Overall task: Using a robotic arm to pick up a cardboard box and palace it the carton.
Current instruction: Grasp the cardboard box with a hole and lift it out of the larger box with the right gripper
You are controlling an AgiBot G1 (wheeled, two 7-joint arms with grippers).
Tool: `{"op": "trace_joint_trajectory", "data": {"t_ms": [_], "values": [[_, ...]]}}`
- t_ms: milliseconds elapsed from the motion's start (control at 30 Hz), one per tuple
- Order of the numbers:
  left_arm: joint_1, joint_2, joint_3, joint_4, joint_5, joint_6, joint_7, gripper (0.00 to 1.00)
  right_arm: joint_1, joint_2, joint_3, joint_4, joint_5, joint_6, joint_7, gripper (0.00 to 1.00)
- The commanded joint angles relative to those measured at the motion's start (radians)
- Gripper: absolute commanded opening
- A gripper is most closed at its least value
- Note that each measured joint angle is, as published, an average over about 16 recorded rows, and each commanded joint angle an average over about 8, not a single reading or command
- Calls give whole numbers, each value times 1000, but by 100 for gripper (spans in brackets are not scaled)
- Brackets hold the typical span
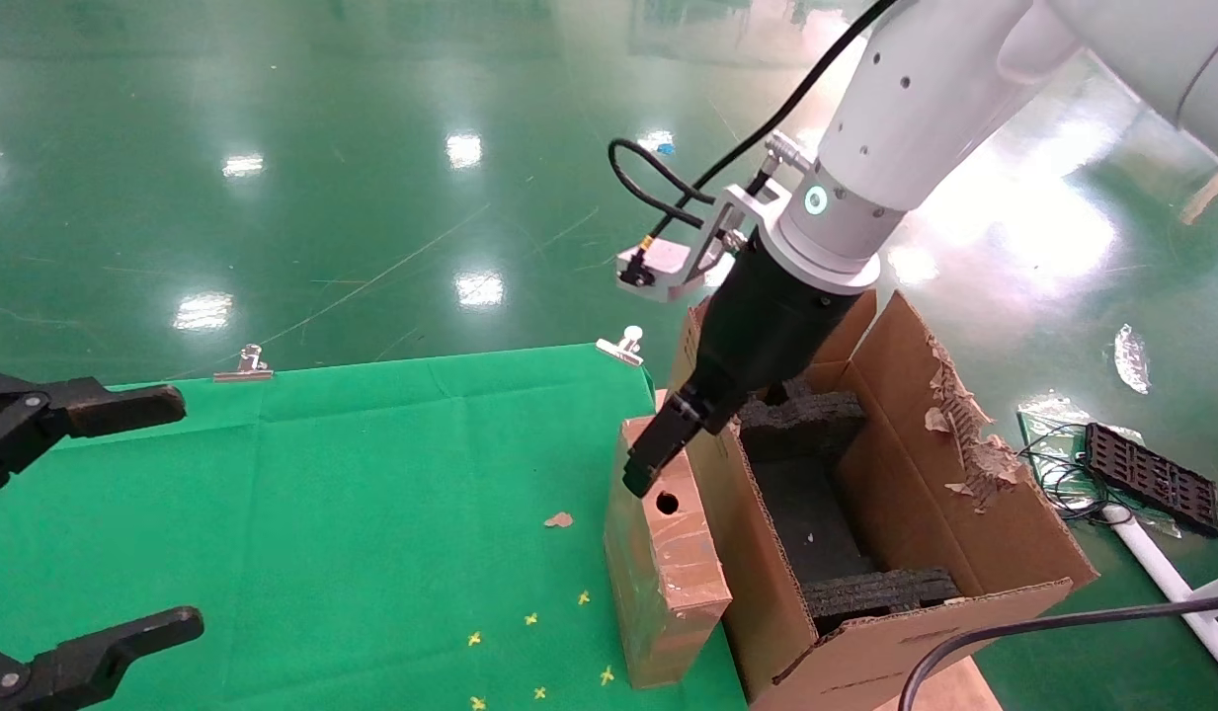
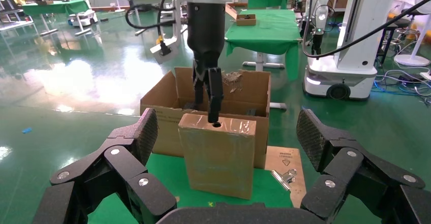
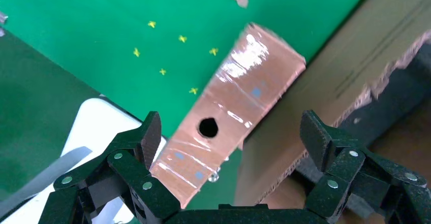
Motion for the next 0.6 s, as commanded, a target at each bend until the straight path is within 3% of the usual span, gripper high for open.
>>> {"op": "trace_joint_trajectory", "data": {"t_ms": [33,233,333,500,600], "values": [[0,0,0,0,0,0,0,100,-3,-6,-25,-19,17,-1,22,100],[0,0,1,0,0,0,0,100,-40,-12,-78,-71,82,1,46,96],[0,0,1,0,-1,0,0,100,-58,-19,-100,-95,108,2,53,73],[0,0,1,0,-1,0,1,100,-82,-33,-132,-125,146,2,54,15],[0,-1,1,0,-1,-1,1,99,-90,-41,-152,-134,163,2,49,1]]}}
